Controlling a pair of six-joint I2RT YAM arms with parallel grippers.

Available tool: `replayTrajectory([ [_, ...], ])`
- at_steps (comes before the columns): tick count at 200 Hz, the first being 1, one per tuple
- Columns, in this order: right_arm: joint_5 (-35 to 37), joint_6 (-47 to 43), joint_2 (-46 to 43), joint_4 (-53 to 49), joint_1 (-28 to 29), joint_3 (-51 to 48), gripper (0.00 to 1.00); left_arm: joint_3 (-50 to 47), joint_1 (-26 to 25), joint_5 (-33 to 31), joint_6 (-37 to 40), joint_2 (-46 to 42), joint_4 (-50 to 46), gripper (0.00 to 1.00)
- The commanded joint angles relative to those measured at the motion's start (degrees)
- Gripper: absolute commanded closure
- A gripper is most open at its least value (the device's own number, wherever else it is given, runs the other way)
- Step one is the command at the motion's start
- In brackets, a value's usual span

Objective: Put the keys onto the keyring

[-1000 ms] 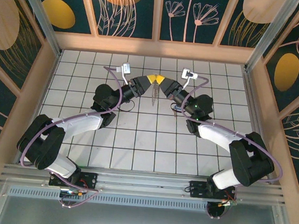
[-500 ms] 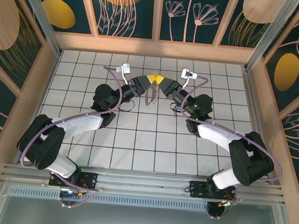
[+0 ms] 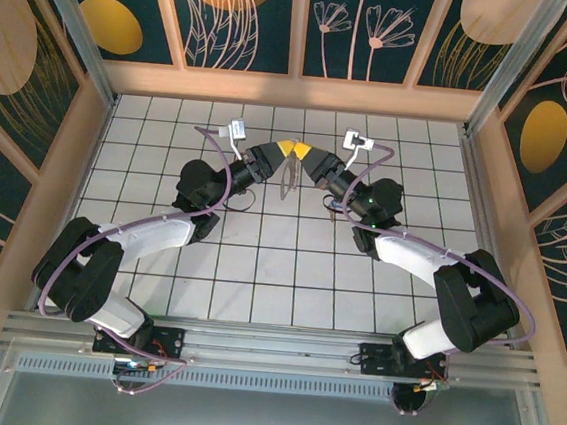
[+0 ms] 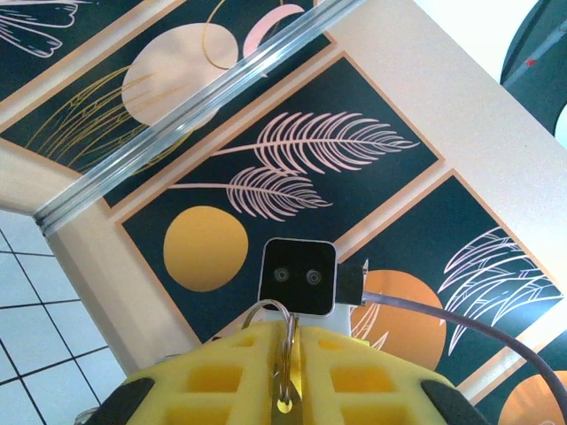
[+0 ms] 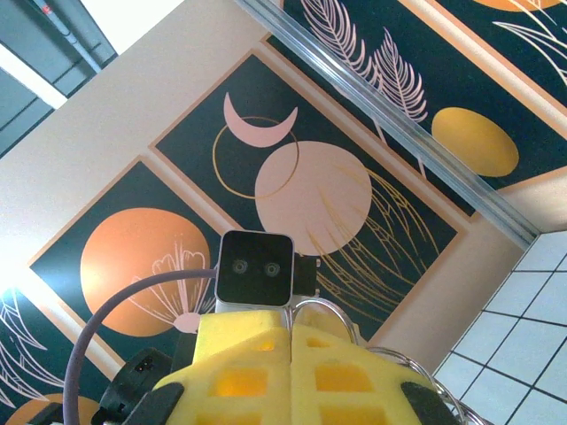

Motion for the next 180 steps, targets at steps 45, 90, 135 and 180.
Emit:
replayTrajectory([
  [45,-0.2,-0.7,-0.1,2.7,0.2,1.7,1.0,0.1,-0.6,0.5,0.3,-0.1,3.2,0.89],
  [90,-0.5,-0.6,-0.3,2.7,0.2,1.6,1.0,0.6,-0.6,0.9,-0.1,0.6,3.7,0.87],
  [135,-0.7,-0.6,0.0,2.6,0.2,1.9,1.0,0.7,-0.5,1.1,0.1,0.8,3.7,0.94],
  [180,-1.0,-0.5,0.2,2.7,0.3,1.9,1.0,1.2,-0.6,1.6,0.1,1.3,3.8,0.93],
])
